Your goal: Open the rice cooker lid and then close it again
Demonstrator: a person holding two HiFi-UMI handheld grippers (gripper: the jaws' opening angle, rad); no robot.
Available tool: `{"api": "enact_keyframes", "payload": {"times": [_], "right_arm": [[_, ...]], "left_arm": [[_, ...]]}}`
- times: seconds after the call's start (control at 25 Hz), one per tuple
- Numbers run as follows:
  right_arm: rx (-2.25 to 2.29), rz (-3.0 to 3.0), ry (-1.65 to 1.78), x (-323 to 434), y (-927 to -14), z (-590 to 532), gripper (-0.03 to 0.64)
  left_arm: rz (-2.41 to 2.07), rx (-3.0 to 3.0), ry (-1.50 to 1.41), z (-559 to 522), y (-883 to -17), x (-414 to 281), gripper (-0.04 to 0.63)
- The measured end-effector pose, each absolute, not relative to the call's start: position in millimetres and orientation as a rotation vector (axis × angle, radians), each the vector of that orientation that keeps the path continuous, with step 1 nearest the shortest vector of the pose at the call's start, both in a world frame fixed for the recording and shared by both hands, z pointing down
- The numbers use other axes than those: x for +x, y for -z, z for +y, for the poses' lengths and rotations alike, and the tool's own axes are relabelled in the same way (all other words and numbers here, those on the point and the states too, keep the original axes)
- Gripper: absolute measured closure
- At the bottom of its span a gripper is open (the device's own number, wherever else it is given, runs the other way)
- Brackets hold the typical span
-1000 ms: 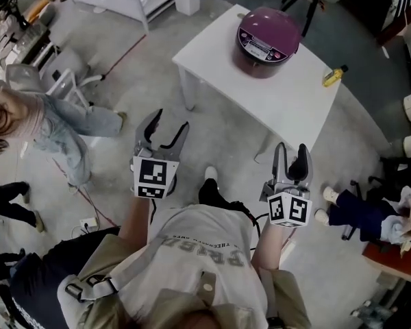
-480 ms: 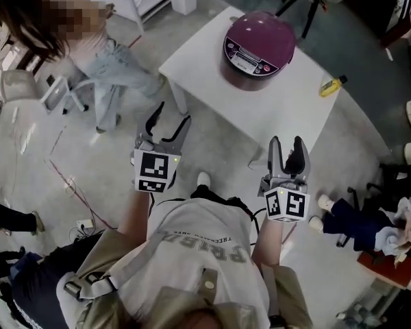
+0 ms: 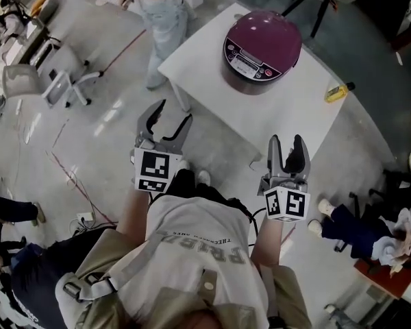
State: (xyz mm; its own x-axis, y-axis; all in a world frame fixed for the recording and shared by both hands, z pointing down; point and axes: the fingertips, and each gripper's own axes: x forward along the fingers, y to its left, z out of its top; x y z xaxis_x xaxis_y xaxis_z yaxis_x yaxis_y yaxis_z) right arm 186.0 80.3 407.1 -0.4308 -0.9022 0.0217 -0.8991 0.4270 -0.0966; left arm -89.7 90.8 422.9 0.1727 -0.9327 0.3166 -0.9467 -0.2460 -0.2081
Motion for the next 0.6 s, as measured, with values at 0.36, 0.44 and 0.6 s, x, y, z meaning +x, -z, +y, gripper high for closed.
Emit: {"api": "enact_keyframes", "payload": {"times": [0.36,0.44,0.6], "right_arm": [[-1.696,2.612,0.174,187,-418,58,0.367],[-1.714,2.603,0.180,189,-420,50,0.367],[-1.751,2.592,0.188,190,-424,29,0.367]], "left_arm": [[-1.848,2.398,-0.642,61,-436,-86,0.307],[-1.823,2.417,-0.654,49,-439,-83,0.307],[-1.773,2.454,-0.671,21,-443,-84,0.307]]}}
